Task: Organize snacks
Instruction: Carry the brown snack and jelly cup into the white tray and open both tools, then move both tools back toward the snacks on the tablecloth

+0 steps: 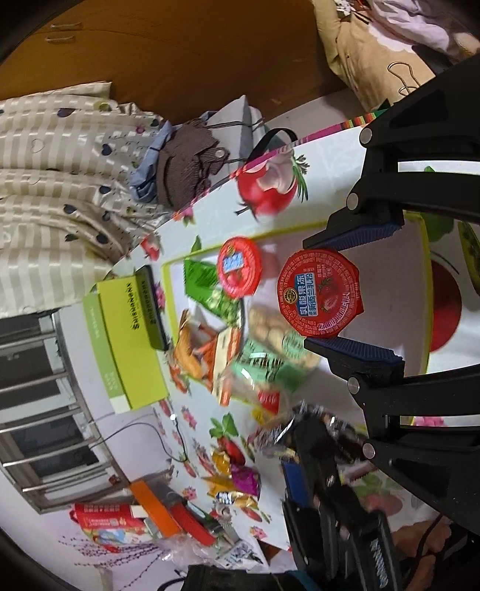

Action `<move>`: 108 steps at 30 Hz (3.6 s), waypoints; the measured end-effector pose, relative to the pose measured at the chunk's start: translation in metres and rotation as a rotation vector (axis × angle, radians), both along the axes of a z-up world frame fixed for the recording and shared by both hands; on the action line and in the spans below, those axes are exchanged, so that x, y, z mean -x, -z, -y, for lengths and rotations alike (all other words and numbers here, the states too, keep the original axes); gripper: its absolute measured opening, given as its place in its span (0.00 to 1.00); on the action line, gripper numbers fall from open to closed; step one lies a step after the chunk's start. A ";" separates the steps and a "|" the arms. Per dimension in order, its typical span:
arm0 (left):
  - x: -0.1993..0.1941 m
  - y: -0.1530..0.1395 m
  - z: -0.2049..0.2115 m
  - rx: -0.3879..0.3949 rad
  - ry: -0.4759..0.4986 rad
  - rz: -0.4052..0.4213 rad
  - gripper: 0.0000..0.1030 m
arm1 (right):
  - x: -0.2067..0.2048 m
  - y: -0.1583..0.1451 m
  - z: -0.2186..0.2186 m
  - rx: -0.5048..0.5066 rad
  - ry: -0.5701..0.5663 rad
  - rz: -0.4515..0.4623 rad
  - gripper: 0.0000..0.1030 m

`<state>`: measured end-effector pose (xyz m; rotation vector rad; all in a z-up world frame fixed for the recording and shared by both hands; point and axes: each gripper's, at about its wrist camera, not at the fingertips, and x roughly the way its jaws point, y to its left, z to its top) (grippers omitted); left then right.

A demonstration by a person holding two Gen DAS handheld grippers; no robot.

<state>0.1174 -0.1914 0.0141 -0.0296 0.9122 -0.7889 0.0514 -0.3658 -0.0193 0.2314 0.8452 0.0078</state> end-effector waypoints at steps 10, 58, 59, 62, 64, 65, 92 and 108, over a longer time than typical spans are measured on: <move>-0.011 0.004 -0.001 0.019 -0.005 -0.018 0.35 | -0.052 0.009 0.002 0.035 -0.050 0.005 0.42; -0.060 0.010 -0.003 -0.050 -0.098 0.041 0.37 | -0.051 0.009 0.006 0.043 -0.095 0.006 0.31; -0.058 0.008 -0.010 -0.046 -0.107 0.046 0.37 | -0.045 0.007 0.006 0.045 -0.089 0.006 0.33; -0.051 0.002 -0.032 -0.045 -0.141 0.065 0.37 | -0.018 0.000 0.000 0.018 -0.100 0.006 0.34; -0.045 0.001 -0.047 -0.044 -0.163 0.067 0.37 | -0.005 -0.001 -0.011 -0.004 -0.138 -0.004 0.34; -0.042 0.001 -0.052 -0.046 -0.170 0.068 0.37 | 0.001 0.000 -0.018 -0.005 -0.164 -0.014 0.34; -0.025 0.024 -0.162 -0.028 -0.343 -0.006 0.37 | -0.039 -0.016 -0.089 -0.056 -0.221 0.035 0.33; -0.015 0.003 -0.234 -0.045 -0.496 0.050 0.37 | -0.054 -0.018 -0.149 -0.109 -0.235 -0.022 0.49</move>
